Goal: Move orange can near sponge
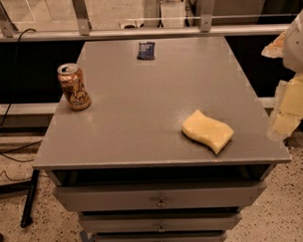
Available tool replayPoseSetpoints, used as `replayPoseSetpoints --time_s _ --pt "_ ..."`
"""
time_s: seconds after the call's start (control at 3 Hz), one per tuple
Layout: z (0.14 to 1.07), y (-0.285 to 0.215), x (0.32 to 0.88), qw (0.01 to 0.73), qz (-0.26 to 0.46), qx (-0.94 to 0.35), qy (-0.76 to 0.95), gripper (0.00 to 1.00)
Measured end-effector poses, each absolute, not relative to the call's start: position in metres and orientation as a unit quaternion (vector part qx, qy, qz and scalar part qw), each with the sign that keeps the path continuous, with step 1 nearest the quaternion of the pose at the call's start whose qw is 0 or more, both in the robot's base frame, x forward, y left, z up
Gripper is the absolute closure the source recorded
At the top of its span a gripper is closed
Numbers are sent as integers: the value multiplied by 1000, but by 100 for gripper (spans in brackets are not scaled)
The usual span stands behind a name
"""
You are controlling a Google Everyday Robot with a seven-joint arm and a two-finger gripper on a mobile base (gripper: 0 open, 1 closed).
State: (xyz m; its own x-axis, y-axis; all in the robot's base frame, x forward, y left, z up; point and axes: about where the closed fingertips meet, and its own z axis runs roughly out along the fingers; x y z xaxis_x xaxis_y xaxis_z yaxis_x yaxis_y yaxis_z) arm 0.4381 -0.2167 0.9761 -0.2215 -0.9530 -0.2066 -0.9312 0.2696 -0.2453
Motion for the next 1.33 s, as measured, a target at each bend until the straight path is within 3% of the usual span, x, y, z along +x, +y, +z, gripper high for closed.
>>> replayPoseSetpoints --time_s 0.67,1.33 --pt "963 -189 454 186 -2 -616 766 0" --pt "921 5 517 301 154 -682 648 0"
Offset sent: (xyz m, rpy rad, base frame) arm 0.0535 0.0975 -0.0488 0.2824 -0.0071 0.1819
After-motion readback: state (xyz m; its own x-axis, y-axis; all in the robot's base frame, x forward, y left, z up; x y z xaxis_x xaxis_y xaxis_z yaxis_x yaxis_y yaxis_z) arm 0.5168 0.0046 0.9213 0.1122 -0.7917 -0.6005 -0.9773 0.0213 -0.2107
